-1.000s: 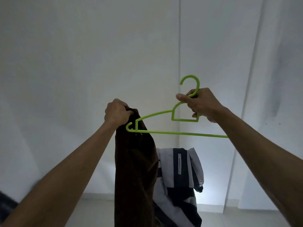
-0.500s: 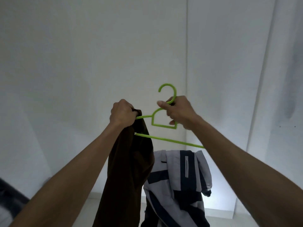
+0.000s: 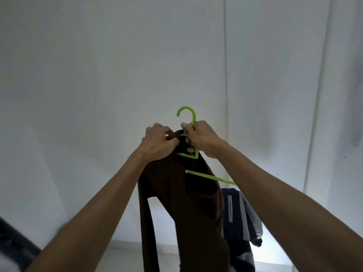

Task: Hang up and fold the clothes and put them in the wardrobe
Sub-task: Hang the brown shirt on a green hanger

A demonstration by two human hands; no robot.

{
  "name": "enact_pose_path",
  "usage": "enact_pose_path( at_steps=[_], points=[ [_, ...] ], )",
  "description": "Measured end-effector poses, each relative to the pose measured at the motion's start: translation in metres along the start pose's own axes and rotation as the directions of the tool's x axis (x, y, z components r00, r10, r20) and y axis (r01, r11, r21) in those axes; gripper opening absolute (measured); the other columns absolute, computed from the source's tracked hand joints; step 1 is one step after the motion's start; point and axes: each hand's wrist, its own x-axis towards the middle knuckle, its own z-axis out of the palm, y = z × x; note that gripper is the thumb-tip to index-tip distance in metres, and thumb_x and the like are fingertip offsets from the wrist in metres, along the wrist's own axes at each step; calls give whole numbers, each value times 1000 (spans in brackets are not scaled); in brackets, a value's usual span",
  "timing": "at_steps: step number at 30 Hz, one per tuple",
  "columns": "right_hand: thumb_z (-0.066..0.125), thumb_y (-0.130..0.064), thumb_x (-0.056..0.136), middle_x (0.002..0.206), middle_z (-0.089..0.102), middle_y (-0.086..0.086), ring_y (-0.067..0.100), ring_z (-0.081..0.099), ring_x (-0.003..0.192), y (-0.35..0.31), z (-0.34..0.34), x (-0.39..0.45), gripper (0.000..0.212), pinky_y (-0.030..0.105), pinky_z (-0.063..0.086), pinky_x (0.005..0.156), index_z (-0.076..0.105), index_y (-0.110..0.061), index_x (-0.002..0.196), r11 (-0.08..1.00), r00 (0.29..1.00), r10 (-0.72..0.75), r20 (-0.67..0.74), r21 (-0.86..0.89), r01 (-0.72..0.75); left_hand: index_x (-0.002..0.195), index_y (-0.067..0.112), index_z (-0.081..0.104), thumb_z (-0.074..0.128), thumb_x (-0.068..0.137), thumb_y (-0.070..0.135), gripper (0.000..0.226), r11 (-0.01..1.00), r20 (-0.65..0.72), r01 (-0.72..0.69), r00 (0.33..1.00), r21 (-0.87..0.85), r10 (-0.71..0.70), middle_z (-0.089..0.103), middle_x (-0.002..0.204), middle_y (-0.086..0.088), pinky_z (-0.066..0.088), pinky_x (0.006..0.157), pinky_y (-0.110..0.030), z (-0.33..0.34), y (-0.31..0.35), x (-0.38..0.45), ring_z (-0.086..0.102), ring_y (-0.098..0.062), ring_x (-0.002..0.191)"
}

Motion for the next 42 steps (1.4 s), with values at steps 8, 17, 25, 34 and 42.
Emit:
enact_pose_path(
  at_steps=[8, 17, 25, 34, 42],
  points=[
    [53, -37, 103, 70, 59, 6, 13, 56, 57, -27, -20, -5, 42, 30, 59, 62, 63, -1, 83, 996, 992, -64, 106, -56, 70, 91, 11, 55, 44, 103, 42, 34, 966, 20, -246, 969, -78, 248, 58, 74, 0, 39, 62, -31, 8, -5, 6, 50, -13, 64],
    [74, -31, 85, 76, 64, -6, 14, 63, 78, 5, -40, -28, 18, 30, 53, 71, 63, -17, 82, 816, 906, -363, -217, -543, 197, 71, 26, 55, 51, 98, 50, 37, 992, -160, -118, 981, -44, 109, 58, 71, 8, 46, 65, -37, 3, -13, 23, 56, -17, 72],
    [53, -25, 97, 121, 68, 7, 24, 64, 105, 61, -11, -51, 32, 32, 51, 91, 66, -13, 123, 896, 998, -4, -65, -444, -25, 91, 21, 72, 58, 98, 43, 27, 930, -153, -162, 981, -329, 116, 70, 86, 1, 54, 83, -44, -19, -1, 16, 68, -27, 86],
    [60, -4, 86, 133, 50, 14, 31, 48, 128, 61, 15, -31, 38, 33, 48, 102, 56, -5, 124, 793, 992, 120, 26, -604, -80, 99, 20, 75, 59, 98, 39, 25, 878, -132, -173, 983, -446, 126, 74, 97, 2, 52, 78, -20, -46, 0, 1, 70, -10, 89],
    [59, -6, 99, 87, 64, 11, 23, 63, 74, 64, -30, -40, 11, 39, 58, 68, 67, -3, 92, 873, 947, 320, 26, 380, -305, 91, 21, 74, 61, 94, 50, 32, 915, -189, -64, 982, -399, -14, 65, 76, 2, 45, 63, -23, -48, -58, -22, 56, -4, 61]
  ],
)
